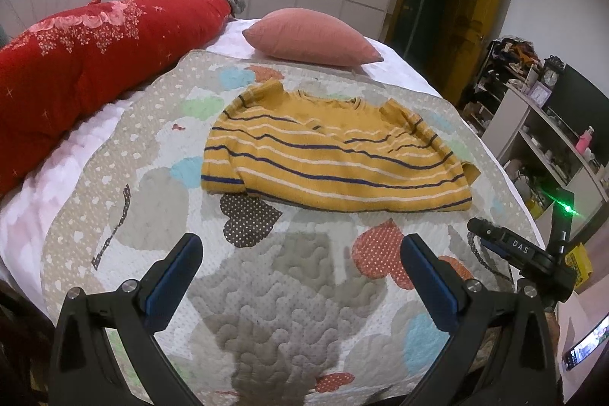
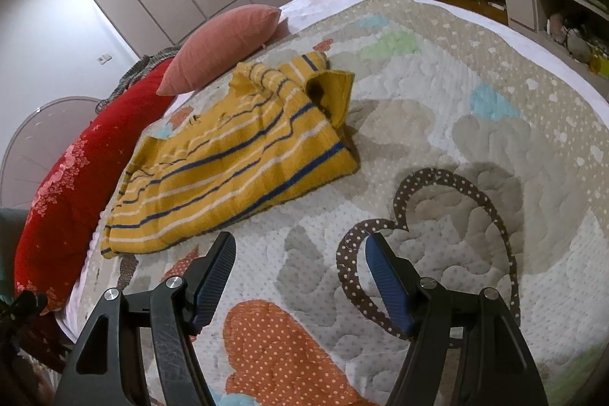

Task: Fold small clothes

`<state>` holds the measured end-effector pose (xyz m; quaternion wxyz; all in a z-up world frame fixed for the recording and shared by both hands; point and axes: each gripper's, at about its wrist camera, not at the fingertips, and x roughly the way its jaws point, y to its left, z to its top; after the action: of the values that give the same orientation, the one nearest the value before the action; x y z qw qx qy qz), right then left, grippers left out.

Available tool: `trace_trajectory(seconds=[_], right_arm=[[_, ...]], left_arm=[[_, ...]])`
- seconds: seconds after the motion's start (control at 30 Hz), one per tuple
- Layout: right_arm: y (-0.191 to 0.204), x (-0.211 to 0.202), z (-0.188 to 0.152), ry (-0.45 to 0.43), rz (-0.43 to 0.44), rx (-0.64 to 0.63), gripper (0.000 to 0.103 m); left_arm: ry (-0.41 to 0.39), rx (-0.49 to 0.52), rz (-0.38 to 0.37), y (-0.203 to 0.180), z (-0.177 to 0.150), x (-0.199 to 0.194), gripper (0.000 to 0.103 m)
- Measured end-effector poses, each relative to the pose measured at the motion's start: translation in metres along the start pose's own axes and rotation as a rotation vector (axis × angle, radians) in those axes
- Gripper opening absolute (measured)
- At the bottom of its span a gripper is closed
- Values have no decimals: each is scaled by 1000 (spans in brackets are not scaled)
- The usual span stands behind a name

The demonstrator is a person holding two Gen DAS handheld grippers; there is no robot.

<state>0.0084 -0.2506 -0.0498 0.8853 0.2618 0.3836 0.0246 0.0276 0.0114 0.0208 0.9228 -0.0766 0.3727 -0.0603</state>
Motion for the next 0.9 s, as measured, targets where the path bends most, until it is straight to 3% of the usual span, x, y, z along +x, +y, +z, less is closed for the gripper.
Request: trace_trajectory(seconds=[0.9], right_arm=[[-8, 10, -7, 31, -9, 20, 77]], left_arm=[[55, -8, -8, 2, -9, 14, 103]])
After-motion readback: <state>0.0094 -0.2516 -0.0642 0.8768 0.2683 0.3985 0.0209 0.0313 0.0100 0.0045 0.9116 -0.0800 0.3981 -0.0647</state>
